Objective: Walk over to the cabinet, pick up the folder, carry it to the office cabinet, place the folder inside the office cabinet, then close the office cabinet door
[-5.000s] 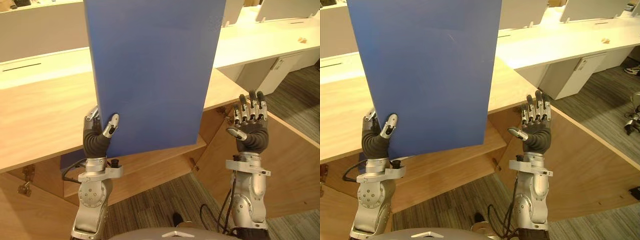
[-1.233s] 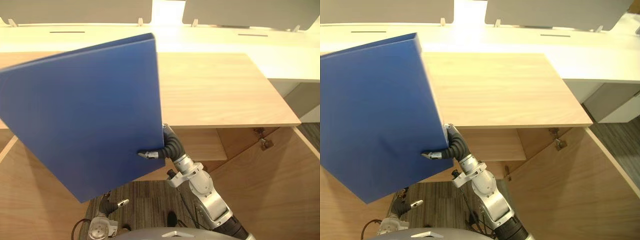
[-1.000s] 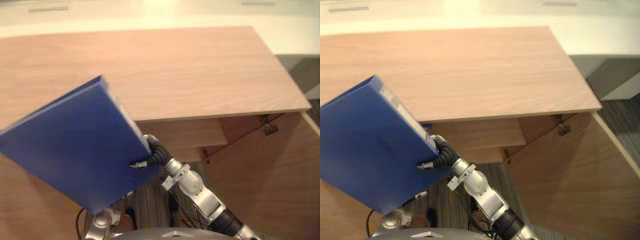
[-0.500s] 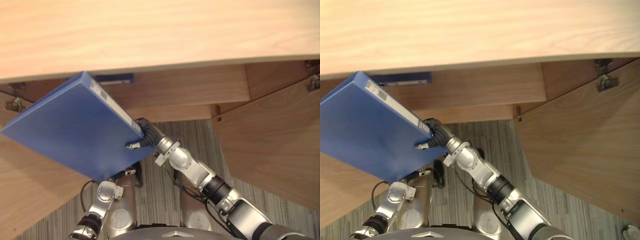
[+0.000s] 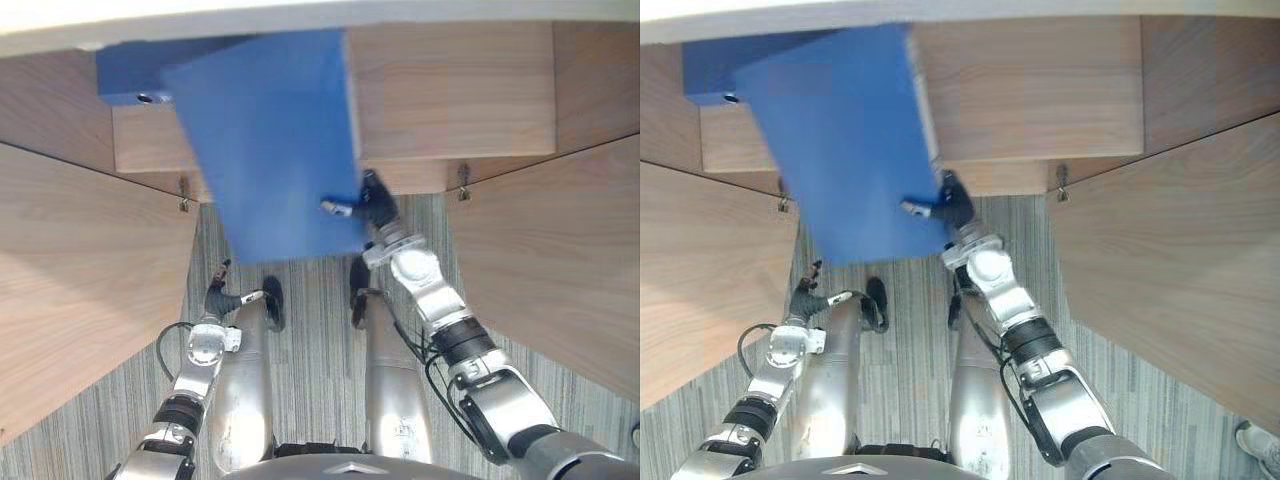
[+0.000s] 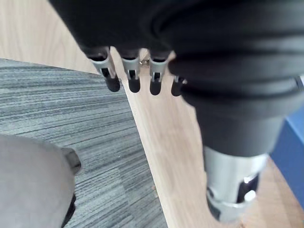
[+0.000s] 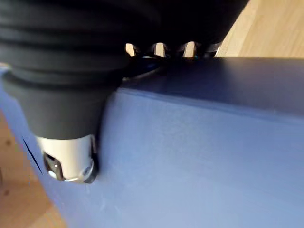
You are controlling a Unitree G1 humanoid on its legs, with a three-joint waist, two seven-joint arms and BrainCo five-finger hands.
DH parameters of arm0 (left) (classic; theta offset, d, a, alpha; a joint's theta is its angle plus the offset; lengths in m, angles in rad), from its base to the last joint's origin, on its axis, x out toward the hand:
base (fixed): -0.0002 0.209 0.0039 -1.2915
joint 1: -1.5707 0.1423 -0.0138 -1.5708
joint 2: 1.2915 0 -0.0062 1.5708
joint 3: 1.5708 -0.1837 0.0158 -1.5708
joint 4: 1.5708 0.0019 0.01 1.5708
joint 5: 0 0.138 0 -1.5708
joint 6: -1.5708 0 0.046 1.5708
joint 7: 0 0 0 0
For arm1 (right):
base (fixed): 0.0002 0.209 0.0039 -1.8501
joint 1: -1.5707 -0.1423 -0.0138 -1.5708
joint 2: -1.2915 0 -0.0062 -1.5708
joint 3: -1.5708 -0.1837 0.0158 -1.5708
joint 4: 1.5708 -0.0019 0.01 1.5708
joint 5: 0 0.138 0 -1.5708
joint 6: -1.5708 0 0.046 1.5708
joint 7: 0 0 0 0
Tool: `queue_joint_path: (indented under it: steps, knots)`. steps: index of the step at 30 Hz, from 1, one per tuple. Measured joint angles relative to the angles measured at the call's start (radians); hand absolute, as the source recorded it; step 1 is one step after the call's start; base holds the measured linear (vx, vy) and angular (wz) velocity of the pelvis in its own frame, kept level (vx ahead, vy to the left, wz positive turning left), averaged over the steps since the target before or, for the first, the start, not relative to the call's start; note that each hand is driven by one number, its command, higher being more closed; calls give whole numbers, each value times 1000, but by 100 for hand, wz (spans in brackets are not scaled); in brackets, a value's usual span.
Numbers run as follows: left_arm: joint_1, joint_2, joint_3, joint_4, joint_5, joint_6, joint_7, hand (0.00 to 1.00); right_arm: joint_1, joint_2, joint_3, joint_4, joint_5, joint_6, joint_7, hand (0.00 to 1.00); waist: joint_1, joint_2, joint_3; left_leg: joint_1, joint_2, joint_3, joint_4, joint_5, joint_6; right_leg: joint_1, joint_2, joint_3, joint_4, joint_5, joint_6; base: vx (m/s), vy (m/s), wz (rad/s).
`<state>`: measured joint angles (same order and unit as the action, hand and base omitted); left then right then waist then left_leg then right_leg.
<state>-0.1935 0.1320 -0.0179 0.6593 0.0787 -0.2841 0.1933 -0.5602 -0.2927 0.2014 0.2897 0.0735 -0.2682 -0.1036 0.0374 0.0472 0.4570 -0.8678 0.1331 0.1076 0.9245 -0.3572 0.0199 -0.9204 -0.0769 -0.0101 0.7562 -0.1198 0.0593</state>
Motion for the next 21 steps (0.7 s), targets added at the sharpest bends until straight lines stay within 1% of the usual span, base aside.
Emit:
queue_joint_path:
  steps: [2,3,5,6,8,12,14,17,19,21]
  knots:
    - [-9,-20,27,-50,-10,0,4,0,-24,5,-62,-45,88,-1,-34,100,4,-1,4,-41,6,-4,23,-4,-3,-40,0,-2,28,-8,-2,-1,-8,3]
    - [-11,-24,28,-61,-14,0,5,0,-37,6,-71,-47,107,-2,-45,100,5,-1,6,-46,7,-5,27,-4,-4,-46,0,-3,33,-9,-3,0,0,0]
    - [-15,-46,40,-105,-29,-1,7,0,-86,7,-119,-46,196,-5,-88,100,13,0,18,-62,22,-5,47,-8,-9,-61,6,-6,48,-16,-7,9,-45,-3]
    - [-16,-48,42,-108,-32,-1,9,0,-92,7,-127,-46,205,-5,-93,100,14,0,20,-62,23,-6,49,-9,-9,-61,7,-7,49,-17,-8,1,-46,2]
    - [-20,-64,59,-131,-46,-1,21,0,-136,6,-183,-46,287,-8,-138,100,17,-1,23,-79,30,-18,63,-13,-12,-74,9,-19,63,-26,-12,-10,-54,3]
    - [-32,-65,66,-139,-68,0,25,0,-220,6,-225,-23,369,-12,-173,100,13,-1,23,-110,37,-20,77,-14,-13,-106,11,-23,76,-26,-13,-20,-45,-3]
    - [-37,-77,69,-139,-78,1,42,0,-281,6,-226,36,429,-11,-189,100,10,-1,23,-120,44,-22,84,-14,-13,-113,13,-31,78,-25,-14,-17,-35,-4]
    - [-56,-95,76,-139,-83,5,50,0,-351,6,-225,124,487,-1,-204,100,11,-1,23,-129,51,-26,89,-14,-13,-115,15,-40,75,-23,-17,-23,-24,-2]
    - [-65,-104,76,-139,-102,10,64,0,-423,12,-222,219,546,22,-209,100,12,-1,23,-133,55,-25,89,-14,-13,-119,15,-44,71,-20,-19,-35,-29,-4]
    - [-70,-103,80,-138,-117,17,66,0,-481,19,-221,279,579,37,-212,100,12,-1,23,-147,60,-28,91,-13,-13,-127,15,-53,64,-15,-22,-29,-20,-6]
